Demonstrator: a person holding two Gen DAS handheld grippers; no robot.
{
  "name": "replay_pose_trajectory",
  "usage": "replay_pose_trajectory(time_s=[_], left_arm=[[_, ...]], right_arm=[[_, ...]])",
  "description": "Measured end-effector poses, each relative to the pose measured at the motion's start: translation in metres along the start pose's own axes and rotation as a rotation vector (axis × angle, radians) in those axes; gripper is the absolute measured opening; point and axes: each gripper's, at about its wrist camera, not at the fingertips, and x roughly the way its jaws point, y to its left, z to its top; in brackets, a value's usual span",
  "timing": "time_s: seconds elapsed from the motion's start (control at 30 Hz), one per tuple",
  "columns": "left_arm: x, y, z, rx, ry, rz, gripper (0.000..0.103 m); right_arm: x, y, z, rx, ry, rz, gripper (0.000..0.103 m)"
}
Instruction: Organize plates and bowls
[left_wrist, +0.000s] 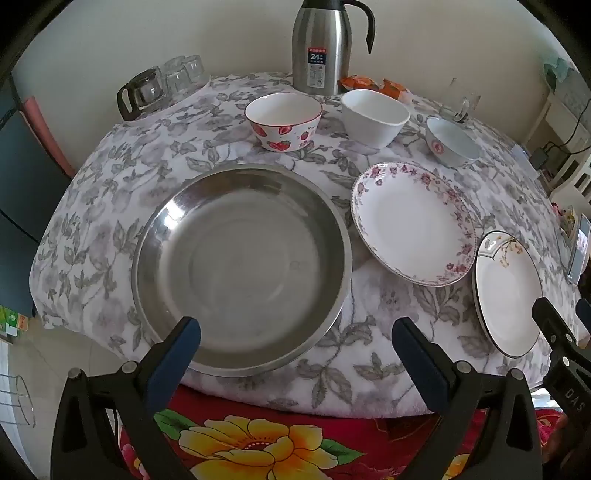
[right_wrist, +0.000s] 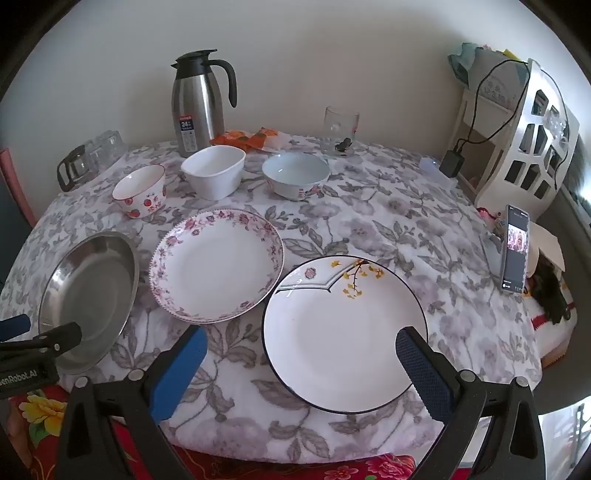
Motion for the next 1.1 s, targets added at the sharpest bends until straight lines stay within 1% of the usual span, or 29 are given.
replay_pose_trajectory(time_s=[0.17,0.27,0.3,0.43,0.47,0.5,0.53,1.1], left_arm=[[-0.003,-0.003,-0.001,0.021,-0.009,-0.004,0.103],[-0.005,-0.006,-0.002,0.035,-0.014,-0.009,0.103],[0.001,0.0,-0.002,0.018,-0.005,-0.012,0.103],[-0.001,0.002,-0.003,0.024,-0.013,-0.017,0.103],[-0.001,0.003,-0.004,0.025,-0.012,-0.019,0.103],[-0.001,0.001,-0.006,0.017,-0.013,-0.018,0.103],[-0.001,-0.001,-0.001,0.009,-0.008,-0.016,0.103],[-0.001,-0.003,-0.001,0.006,-0.002,-0.03,0.103]], right_arm=[[0.0,0.003,0.002,-0.001,0.002,0.002,0.103],[0.006,-0.003,-0.002,-0.001,0.001,0.002,0.103],[0.005,-0.002,-0.001,-0.002,0.004,0.001,0.103],[0.007,-0.007,-0.003,-0.004,0.003,0.003,0.103],[0.007,-0.003,-0.003,-0.002,0.007,-0.003,0.103],[0.008,-0.004,-0.003,-0.002,0.007,-0.003,0.103],[0.006,-0.003,-0.002,-0.002,0.008,-0.004,0.103],[0.01,-0.004,-0.005,0.0,0.015,-0.004,0.103]])
